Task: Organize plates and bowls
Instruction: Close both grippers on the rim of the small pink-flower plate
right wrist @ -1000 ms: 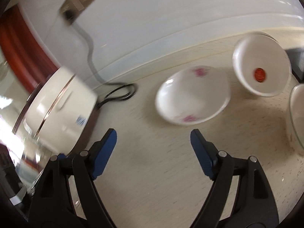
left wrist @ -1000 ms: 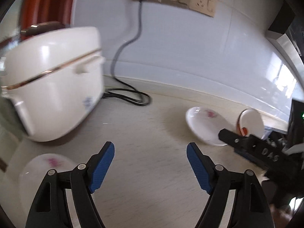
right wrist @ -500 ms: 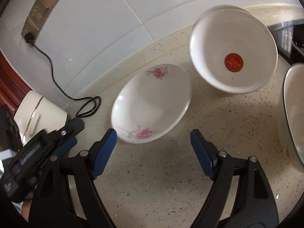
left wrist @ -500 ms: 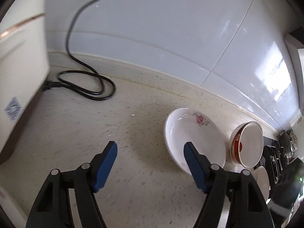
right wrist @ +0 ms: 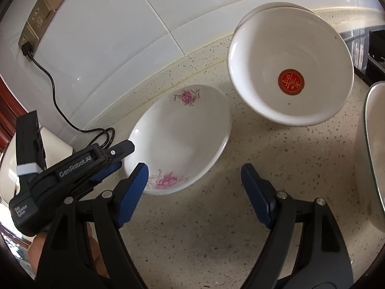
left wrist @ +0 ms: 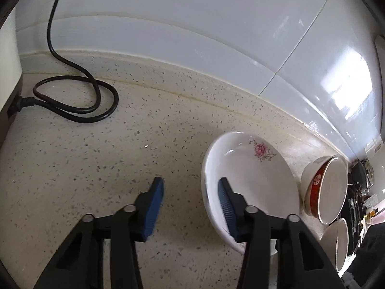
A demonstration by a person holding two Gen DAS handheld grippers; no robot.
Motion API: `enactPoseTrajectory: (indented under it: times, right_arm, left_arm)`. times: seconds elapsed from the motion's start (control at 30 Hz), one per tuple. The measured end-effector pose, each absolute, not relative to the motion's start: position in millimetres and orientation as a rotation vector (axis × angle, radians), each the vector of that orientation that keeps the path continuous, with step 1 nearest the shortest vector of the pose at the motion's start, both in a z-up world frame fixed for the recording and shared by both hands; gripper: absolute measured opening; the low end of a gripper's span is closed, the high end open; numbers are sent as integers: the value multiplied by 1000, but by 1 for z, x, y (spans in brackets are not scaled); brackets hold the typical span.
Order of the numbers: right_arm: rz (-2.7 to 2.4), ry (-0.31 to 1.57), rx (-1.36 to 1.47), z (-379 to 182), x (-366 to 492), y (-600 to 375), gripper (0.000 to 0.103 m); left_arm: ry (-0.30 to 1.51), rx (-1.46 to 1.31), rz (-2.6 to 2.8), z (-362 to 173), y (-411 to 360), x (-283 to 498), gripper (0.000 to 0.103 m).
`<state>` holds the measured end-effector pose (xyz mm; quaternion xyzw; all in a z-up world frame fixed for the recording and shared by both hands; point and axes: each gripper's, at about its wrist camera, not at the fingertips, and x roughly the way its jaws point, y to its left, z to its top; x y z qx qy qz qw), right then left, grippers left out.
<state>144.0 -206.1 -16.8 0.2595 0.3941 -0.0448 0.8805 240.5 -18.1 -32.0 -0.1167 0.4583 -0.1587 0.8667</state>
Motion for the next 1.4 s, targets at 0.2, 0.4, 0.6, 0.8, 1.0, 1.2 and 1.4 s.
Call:
enactPoseTrajectory:
  times: [0.2,0.4,0.6,0.8,1.0,1.2,1.4]
  right_arm:
    - [-85,808,497,-18,150,-201,79]
    - [-51,811,513,-21,154,-202,64]
    - [-32,818,510,-23,159,-203,58]
    - [-24,836,531,-27,158,-209,31]
    - [26,848,545,-29,157,-203,27]
    - [90,855,552,-29,155,-195,25]
    - [137,853,514,-25,148,-179,25]
  left_arm:
    - [942,-230,-355,-37,-22,244,33]
    - [936,-209,-386,-41,-31,246,21]
    - [942,-196,-396,-43,-38,245,15]
    - [951,-215,-360,-42,-24,236,15]
    - [952,-239,-319,-42,-6,221,15]
    - [946,-284,-269,-42,14,204,15]
    - [942,-365,-221,-45,32,188,14]
